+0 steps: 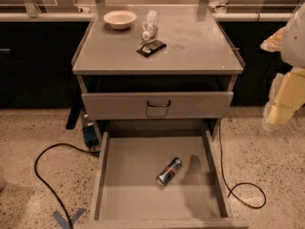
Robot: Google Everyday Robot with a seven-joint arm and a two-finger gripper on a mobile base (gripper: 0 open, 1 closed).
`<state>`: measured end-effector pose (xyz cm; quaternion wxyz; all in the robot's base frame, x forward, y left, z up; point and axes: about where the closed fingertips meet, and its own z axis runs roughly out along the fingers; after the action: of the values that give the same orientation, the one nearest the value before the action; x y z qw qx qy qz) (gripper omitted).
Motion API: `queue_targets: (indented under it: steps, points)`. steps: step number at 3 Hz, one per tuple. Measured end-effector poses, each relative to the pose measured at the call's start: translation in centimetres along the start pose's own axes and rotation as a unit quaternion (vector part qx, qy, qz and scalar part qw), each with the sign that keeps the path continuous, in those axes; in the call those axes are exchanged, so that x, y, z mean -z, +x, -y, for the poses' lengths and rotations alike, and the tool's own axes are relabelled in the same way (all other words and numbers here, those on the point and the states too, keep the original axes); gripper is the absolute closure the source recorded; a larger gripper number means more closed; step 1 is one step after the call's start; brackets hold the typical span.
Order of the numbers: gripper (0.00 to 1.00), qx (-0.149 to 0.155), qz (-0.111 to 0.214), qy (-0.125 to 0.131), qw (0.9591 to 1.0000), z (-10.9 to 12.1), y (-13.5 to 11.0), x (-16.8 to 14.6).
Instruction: Pick redbull can from middle drawer and place on counter
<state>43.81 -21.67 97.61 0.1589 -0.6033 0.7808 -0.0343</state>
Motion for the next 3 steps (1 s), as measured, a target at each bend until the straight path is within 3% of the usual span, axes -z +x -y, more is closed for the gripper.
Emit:
queue_targets:
  steps: [1, 2, 3]
  points:
    - [0.00, 0.000, 0.000, 0.000, 1.0000, 0.0, 0.0, 0.0]
    - [0.00, 0.005, 0.018, -0.005, 0.9998, -0.8, -0.9, -2.2]
    - [0.00, 0.019, 0.070, -0.018, 0.9972, -2.6, -2.9, -6.6]
